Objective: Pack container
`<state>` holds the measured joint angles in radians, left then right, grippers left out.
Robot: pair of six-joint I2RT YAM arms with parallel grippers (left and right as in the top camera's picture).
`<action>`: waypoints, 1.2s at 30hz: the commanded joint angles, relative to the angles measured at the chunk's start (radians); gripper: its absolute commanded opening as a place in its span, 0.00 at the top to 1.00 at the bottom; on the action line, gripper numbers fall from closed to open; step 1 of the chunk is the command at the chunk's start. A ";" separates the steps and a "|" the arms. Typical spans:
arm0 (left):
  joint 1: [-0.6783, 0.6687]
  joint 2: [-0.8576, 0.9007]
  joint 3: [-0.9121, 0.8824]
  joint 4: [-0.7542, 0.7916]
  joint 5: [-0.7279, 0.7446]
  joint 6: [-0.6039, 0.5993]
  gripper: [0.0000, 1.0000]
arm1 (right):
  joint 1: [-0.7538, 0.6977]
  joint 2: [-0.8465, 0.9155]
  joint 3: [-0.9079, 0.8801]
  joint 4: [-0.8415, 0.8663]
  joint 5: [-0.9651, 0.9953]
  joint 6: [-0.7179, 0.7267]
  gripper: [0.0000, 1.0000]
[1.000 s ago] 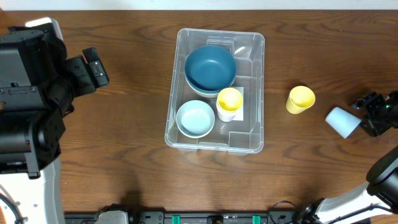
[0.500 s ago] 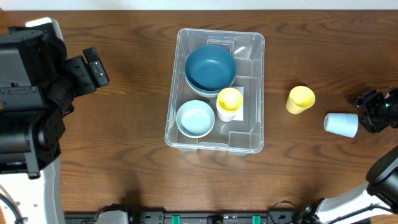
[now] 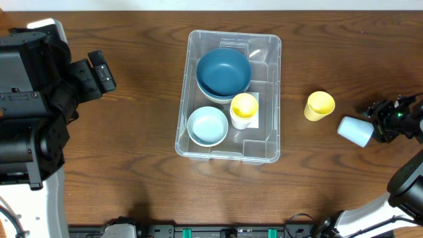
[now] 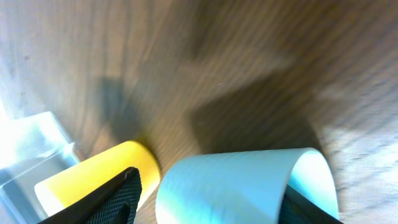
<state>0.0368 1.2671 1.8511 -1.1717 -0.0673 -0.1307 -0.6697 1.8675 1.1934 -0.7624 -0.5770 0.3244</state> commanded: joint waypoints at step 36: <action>0.003 0.000 0.002 -0.002 -0.012 -0.002 0.02 | -0.045 0.001 -0.215 0.287 -0.323 -0.049 0.78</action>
<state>0.0368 1.2671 1.8511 -1.1717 -0.0673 -0.1307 -0.7017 1.8675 0.9859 -0.4763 -0.8764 0.2897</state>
